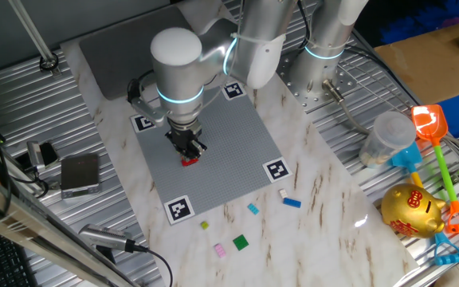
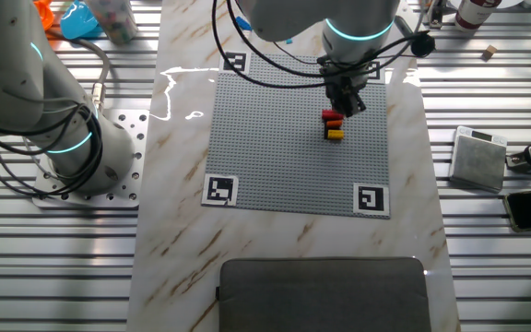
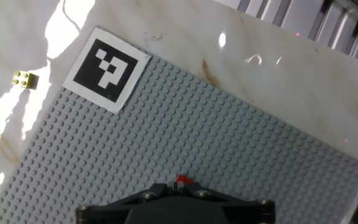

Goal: Build with small Lego blocks

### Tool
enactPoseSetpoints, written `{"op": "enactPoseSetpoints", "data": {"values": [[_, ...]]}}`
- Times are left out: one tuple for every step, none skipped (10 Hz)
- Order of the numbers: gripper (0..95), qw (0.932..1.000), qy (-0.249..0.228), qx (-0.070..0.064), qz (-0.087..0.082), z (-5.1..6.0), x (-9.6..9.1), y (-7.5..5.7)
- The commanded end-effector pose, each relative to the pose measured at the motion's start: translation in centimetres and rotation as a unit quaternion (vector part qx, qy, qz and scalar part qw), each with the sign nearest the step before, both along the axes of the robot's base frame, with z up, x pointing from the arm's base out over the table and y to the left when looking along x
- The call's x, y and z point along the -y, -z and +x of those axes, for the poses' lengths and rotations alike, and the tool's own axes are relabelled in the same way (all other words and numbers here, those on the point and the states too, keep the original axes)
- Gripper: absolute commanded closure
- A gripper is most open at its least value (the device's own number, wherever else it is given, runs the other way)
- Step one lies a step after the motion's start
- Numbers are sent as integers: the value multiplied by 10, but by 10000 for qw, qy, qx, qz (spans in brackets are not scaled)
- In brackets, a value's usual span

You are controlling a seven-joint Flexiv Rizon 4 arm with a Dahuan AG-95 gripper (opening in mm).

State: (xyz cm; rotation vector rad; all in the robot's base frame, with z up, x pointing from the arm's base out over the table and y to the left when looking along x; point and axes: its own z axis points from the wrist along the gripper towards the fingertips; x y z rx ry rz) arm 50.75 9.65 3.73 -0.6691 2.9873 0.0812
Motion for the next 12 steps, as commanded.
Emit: {"op": "enactPoseSetpoints", "data": {"values": [[950, 10000, -2, -6, 8, 1, 0, 1], [950, 10000, -8, -5, 9, 0, 0, 1], [950, 10000, -13, -1, 10, 0, 0, 1], [950, 10000, -35, 0, 4, 0, 0, 1], [950, 10000, -44, 1, 4, 0, 0, 1], [950, 10000, -48, 1, 4, 0, 0, 1], [950, 10000, -50, 2, 7, 0, 1, 2], [950, 10000, -48, 1, 8, 0, 1, 3], [950, 10000, -36, 1, 6, -1, 0, 4], [950, 10000, -35, 1, 4, -2, 0, 6], [950, 10000, -39, 2, 6, -2, 0, 7], [950, 10000, -45, 1, 2, -3, -1, 7]]}}
